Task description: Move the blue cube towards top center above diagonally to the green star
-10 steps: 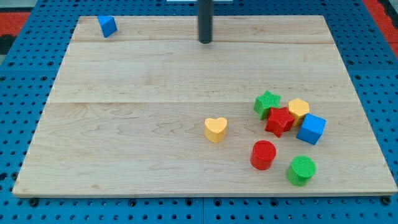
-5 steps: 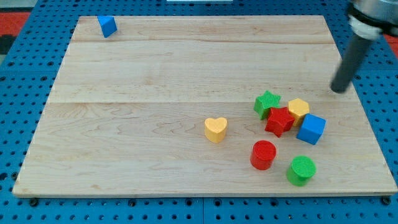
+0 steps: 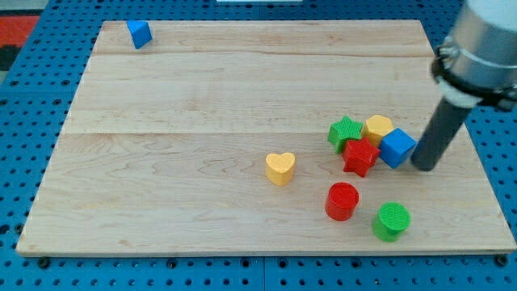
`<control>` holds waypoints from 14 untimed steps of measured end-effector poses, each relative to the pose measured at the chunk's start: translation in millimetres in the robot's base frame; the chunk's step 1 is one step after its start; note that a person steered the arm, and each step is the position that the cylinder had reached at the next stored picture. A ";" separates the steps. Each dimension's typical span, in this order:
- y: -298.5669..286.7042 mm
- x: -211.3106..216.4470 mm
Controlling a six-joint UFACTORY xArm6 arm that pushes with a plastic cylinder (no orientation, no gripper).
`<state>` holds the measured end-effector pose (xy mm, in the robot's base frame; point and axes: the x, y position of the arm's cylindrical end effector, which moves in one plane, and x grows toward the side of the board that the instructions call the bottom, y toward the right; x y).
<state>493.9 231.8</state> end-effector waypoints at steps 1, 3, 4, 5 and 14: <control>0.8 -31.1; -9.4 -9.5; -68.1 -10.4; -129.6 -55.9; -277.1 -208.6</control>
<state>285.2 -45.3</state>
